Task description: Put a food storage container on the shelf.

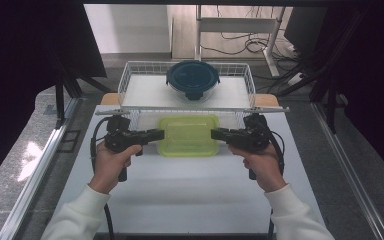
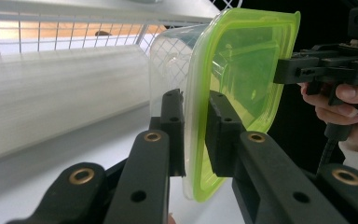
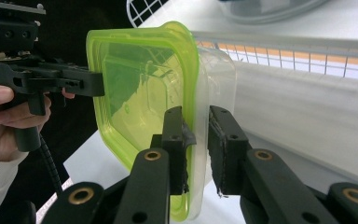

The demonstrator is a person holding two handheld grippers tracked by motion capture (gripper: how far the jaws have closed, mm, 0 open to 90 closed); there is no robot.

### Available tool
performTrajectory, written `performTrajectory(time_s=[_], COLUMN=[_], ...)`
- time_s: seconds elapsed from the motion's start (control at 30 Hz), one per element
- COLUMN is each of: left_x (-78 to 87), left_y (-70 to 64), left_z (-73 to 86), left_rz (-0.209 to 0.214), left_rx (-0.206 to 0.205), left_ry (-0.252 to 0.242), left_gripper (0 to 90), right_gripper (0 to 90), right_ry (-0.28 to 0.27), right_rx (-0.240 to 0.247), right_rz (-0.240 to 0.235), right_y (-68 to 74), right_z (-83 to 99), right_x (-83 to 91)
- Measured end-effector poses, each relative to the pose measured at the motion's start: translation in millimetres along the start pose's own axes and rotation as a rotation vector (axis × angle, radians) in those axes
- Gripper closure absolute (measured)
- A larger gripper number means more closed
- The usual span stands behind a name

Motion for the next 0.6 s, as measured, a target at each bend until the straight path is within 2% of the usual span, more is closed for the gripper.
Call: performTrajectory(time_s=[0.23, 0.6], left_x=[3.2, 4.0], left_y=[0.6, 7.1], left_z=[-9.4, -25.6], left_rz=[-0.005, -0.002], left_rx=[-0.011, -0.005], left_ry=[-0.009, -0.018], left_gripper=[78.9, 78.9], right_gripper=[76.7, 76.9], right_ry=[-0.007, -0.01], right_rx=[0.004, 0.015], right_rz=[0.002, 0.013], right_y=[3.6, 6.5], right_z=[-10.0, -29.1], right_x=[1.4, -1.0])
Point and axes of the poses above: each handheld gripper's, and its own axes: x roughly backward along the jaws, z roughly out of its underside, y roughly to its left, the point moved 9 cm from there along -x, roughly forward along the jaws, and after that the axes turned 12 degrees about -x, right-handed, at the moved point
